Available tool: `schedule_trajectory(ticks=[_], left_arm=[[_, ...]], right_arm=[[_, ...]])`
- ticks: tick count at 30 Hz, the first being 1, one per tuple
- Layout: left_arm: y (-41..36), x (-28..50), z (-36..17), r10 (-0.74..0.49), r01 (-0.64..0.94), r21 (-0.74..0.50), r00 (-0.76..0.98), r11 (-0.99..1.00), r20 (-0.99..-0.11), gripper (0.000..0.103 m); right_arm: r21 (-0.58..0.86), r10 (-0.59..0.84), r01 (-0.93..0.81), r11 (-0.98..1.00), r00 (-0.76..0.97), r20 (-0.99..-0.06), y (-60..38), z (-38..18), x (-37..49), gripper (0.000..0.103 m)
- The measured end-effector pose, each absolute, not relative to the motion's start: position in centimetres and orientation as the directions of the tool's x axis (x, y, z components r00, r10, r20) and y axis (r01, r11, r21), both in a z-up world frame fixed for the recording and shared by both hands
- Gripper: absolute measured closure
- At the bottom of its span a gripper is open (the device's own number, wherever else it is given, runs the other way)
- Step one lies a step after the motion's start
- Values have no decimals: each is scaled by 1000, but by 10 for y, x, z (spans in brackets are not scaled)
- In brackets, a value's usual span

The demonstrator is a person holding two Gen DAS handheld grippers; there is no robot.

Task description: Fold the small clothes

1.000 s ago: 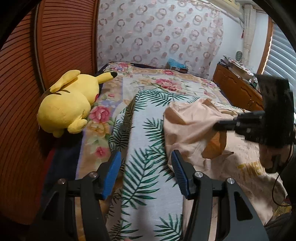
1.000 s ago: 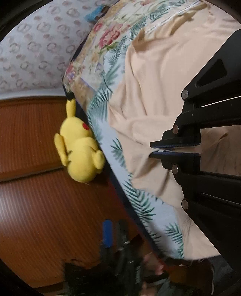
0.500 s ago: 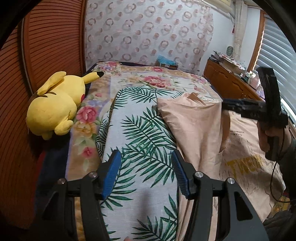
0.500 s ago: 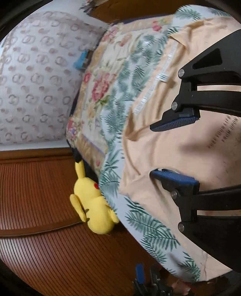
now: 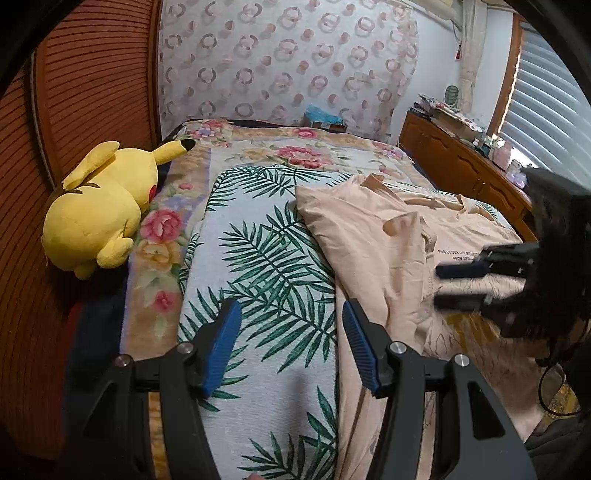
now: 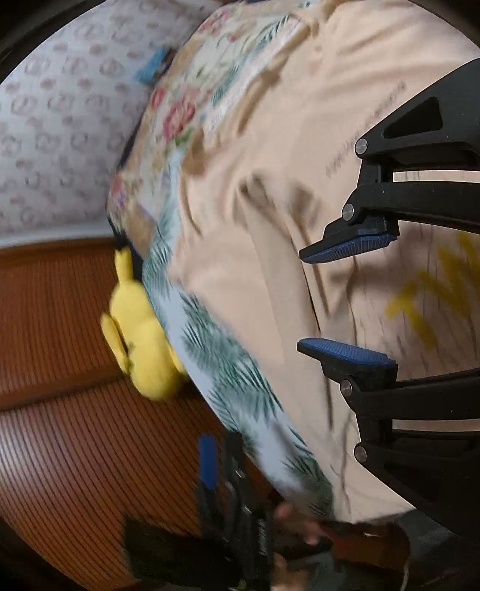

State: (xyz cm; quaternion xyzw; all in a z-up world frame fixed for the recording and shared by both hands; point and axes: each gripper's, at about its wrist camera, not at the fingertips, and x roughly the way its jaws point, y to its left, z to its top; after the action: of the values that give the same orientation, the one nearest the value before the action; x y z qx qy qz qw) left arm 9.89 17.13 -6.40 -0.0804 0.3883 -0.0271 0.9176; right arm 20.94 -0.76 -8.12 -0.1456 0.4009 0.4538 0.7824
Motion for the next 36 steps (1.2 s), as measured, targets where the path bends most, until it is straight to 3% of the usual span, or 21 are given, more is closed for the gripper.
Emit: schedule_trajectory(ticks=[9, 11, 14, 24, 33, 35, 36], left_arm=[[171, 90, -62, -106, -19, -167, 700, 986, -706, 47], [172, 88, -63, -103, -23, -166, 699, 986, -708, 47], [174, 86, -64, -104, -26, -170, 700, 985, -706, 47], [169, 83, -67, -116, -13, -175, 699, 985, -706, 47], [158, 81, -72, -126, 2, -173, 693, 985, -710, 47], [155, 79, -72, -127, 4, -172, 693, 985, -710, 47], [155, 78, -71, -124, 4, -170, 694, 986, -709, 47]], right_arm=[[46, 522, -877, 478, 241, -818, 27, -110, 190, 67], [47, 521, -879, 475, 237, -820, 23, -110, 190, 87], [54, 531, -881, 470, 233, -815, 16, -108, 188, 101], [132, 621, -842, 524, 271, -735, -38, -83, 171, 103], [135, 593, -792, 595, 319, -739, -67, -87, 163, 102], [148, 609, -793, 591, 318, -726, -57, -84, 165, 85], [151, 617, -799, 583, 314, -722, -51, -83, 166, 84]])
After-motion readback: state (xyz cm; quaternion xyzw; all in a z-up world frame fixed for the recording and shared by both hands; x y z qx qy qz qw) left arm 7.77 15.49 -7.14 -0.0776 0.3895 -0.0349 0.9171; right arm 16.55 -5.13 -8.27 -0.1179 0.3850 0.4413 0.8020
